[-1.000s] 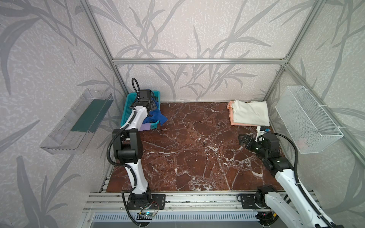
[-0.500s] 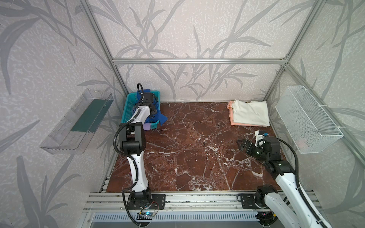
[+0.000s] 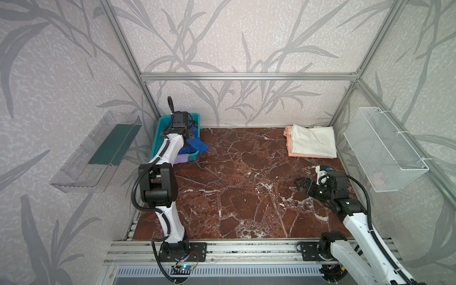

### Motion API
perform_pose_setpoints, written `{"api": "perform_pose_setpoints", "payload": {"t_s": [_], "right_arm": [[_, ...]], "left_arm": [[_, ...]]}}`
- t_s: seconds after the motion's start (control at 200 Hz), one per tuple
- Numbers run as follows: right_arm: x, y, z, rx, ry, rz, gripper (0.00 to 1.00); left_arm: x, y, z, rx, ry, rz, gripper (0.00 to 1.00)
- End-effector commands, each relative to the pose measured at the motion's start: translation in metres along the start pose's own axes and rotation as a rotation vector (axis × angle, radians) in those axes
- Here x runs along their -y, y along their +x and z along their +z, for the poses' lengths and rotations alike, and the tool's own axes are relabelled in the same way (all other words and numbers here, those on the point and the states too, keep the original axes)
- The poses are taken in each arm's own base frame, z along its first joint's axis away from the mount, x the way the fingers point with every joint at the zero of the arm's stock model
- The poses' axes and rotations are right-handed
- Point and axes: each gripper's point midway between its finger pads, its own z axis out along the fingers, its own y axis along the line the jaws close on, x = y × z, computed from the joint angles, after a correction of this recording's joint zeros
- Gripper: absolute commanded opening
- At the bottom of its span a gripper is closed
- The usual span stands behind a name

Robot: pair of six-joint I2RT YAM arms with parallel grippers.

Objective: Fold and stack the t-shirts
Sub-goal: 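Reach the left gripper into the teal basket and lift the blue t-shirt, then lower the blue t-shirt onto the table with the left gripper while the right gripper approaches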

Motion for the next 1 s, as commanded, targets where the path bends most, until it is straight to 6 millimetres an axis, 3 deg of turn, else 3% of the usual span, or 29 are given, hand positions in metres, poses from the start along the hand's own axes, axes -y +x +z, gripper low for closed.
{"api": "perform_pose_setpoints", "payload": {"t_s": [0.0, 0.215, 0.395, 0.54, 0.63, 0.795, 0.995], "right_arm": [[-0.004, -0.014, -0.002, 0.022, 0.014, -0.014, 0.99], [0.002, -0.017, 0.007, -0.013, 0.059, 0.0, 0.99], [0.002, -0.018, 0.009, -0.014, 0.059, 0.004, 0.99], [0.001, -0.017, 0.008, -0.016, 0.046, 0.009, 0.99], [0.001, -0.014, 0.008, -0.02, 0.043, 0.014, 0.99], [-0.001, -0.012, 0.007, -0.023, 0.027, 0.021, 0.99], [0.003, -0.013, -0.004, 0.013, 0.058, -0.003, 0.99]], "left_arm": [[0.014, -0.06, -0.071, 0.219, 0.09, -0.05, 0.0], [0.072, -0.097, -0.187, 0.381, 0.288, 0.052, 0.0], [0.134, -0.099, -0.294, 0.515, 0.579, 0.14, 0.0], [0.165, -0.091, -0.353, 0.559, 0.79, 0.166, 0.0], [0.18, -0.087, -0.374, 0.563, 0.884, 0.188, 0.0], [0.203, -0.089, -0.394, 0.541, 1.002, 0.226, 0.0], [0.243, -0.083, -0.399, 0.464, 1.125, 0.273, 0.0]]}}
